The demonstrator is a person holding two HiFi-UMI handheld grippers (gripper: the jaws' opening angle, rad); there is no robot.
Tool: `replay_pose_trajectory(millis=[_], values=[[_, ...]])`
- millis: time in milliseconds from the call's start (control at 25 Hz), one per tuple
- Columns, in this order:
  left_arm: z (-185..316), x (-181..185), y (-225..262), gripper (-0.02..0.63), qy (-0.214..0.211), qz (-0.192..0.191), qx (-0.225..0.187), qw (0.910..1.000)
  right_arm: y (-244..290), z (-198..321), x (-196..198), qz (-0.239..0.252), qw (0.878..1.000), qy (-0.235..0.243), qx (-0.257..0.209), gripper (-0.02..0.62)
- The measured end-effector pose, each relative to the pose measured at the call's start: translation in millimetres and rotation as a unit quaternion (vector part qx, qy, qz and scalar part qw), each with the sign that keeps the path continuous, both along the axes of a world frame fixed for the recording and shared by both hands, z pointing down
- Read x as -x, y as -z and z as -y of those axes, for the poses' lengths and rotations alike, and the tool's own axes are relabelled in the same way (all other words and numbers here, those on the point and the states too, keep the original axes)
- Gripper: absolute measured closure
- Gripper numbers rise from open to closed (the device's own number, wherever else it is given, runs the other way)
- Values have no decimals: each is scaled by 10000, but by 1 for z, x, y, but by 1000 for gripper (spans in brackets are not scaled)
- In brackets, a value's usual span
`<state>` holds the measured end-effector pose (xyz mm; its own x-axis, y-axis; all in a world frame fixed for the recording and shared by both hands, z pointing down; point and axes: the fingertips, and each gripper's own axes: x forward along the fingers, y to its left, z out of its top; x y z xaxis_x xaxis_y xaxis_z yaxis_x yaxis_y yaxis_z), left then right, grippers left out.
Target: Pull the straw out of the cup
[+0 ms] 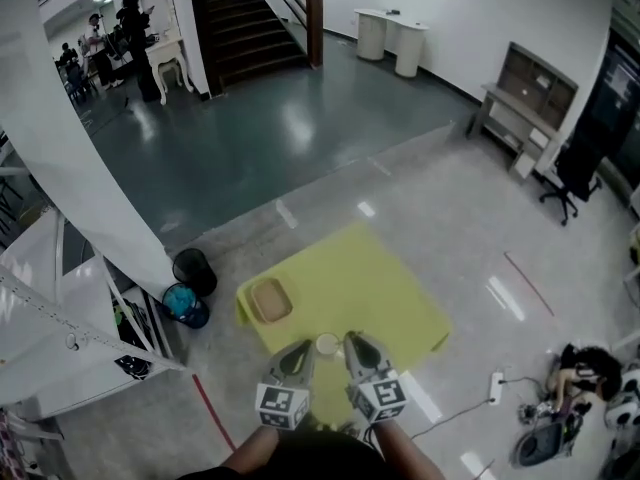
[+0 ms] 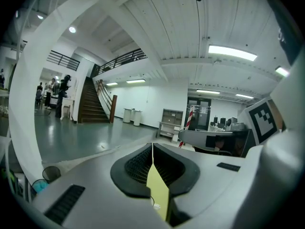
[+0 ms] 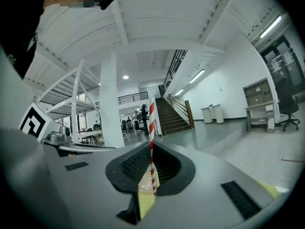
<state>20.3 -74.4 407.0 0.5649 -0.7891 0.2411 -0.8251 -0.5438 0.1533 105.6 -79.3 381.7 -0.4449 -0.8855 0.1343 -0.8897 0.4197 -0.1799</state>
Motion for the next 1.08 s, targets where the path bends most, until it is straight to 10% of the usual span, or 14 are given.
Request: replay_pose_trajectory(millis=[1080], values=[[3, 32, 1, 558, 309, -56, -3, 9995, 10, -1, 39, -261, 9985, 461, -146, 567]])
